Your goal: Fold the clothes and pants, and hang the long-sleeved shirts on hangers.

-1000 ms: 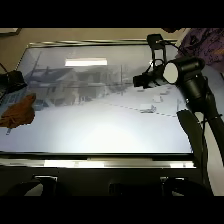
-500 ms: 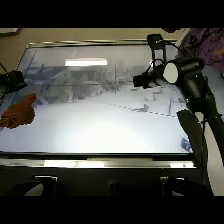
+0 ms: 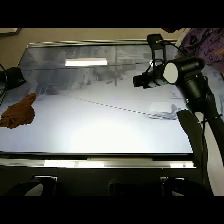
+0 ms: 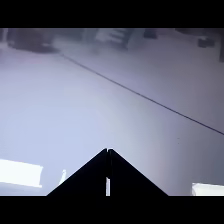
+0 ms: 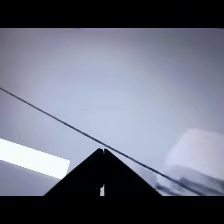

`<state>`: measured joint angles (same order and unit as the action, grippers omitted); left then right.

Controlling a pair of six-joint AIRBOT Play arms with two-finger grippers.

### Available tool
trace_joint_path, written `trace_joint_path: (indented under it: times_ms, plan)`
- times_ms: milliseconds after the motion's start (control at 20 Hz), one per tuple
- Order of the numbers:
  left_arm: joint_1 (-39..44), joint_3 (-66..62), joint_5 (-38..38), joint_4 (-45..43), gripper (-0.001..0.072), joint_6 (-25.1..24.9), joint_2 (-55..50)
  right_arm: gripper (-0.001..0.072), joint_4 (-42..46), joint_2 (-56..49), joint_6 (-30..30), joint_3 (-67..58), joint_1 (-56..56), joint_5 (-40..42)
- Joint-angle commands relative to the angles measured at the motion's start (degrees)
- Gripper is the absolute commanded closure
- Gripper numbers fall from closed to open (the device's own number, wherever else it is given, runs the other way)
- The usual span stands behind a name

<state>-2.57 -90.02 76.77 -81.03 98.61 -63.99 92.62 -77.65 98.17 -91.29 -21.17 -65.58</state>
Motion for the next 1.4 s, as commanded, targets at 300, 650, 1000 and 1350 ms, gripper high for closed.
trace_joint_path:
  times_ms: [300,650,1000,1350]
  plan:
    - [-3.7,2.5,0.0,-16.2,-0.0013,9.0,-2.3,0.0681,-0.4,0.0,0.0,-0.1,0.0,1.2]
    - [-24.2,26.5,-25.7,-16.5,-0.0013,13.3,-4.1,0.0681,-0.5,0.0,0.0,-0.1,0.0,1.1]
    - [-26.2,28.7,-39.4,-16.2,-0.0013,14.6,-18.4,0.068,-0.5,0.0,0.2,0.0,0.0,0.5]
    - [-26.2,27.9,-37.4,-6.2,0.0673,10.9,-22.4,0.0679,-0.9,0.0,0.2,-0.1,0.0,-0.5]
